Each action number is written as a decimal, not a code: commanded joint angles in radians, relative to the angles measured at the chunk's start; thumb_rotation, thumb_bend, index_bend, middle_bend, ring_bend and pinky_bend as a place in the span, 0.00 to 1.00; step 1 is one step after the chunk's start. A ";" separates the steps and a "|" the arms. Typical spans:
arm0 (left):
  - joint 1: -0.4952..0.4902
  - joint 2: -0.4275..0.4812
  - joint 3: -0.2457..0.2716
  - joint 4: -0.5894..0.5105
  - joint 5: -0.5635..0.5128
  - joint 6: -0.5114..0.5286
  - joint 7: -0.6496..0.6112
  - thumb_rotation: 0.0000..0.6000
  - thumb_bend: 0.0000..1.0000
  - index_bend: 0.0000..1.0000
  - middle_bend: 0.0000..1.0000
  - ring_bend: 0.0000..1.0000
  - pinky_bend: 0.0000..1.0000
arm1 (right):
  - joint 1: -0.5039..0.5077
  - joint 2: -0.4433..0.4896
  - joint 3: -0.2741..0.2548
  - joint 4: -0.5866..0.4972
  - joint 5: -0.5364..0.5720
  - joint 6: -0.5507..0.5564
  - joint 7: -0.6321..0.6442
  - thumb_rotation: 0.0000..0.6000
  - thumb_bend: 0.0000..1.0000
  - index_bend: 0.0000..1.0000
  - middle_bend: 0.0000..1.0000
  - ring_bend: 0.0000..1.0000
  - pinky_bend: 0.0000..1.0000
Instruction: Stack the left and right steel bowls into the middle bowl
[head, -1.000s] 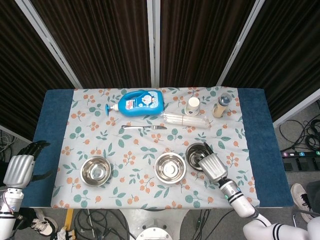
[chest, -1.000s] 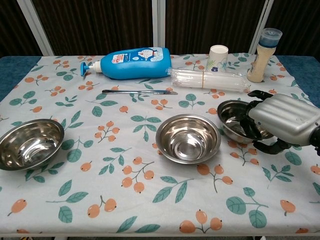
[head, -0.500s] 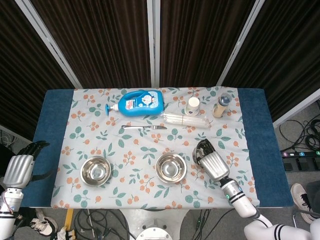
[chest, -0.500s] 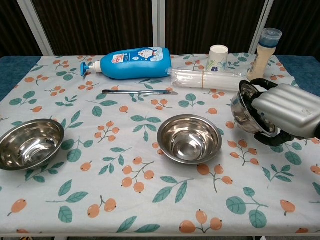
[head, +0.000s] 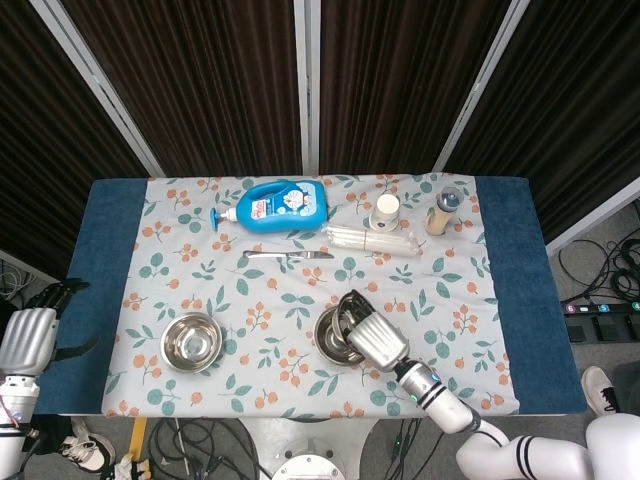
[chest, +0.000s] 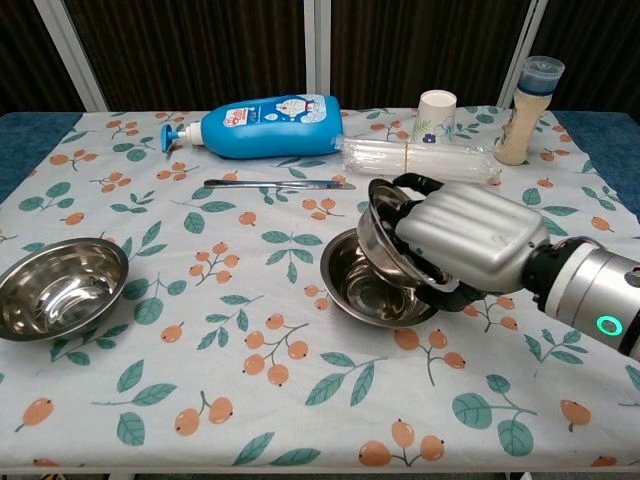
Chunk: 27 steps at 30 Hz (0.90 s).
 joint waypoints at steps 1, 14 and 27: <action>0.002 0.002 -0.002 0.003 -0.005 0.000 -0.011 1.00 0.03 0.27 0.28 0.21 0.29 | 0.014 -0.013 0.004 0.008 0.004 -0.014 -0.005 1.00 0.35 0.78 0.65 0.29 0.02; 0.003 0.000 -0.004 0.012 -0.007 -0.004 -0.035 1.00 0.03 0.27 0.28 0.21 0.29 | 0.057 0.066 0.017 -0.118 0.101 -0.098 -0.069 1.00 0.00 0.22 0.22 0.02 0.00; -0.002 0.000 -0.006 0.003 -0.012 -0.014 -0.029 1.00 0.03 0.27 0.28 0.21 0.29 | 0.094 0.116 0.038 -0.220 0.168 -0.093 -0.148 1.00 0.00 0.13 0.18 0.00 0.00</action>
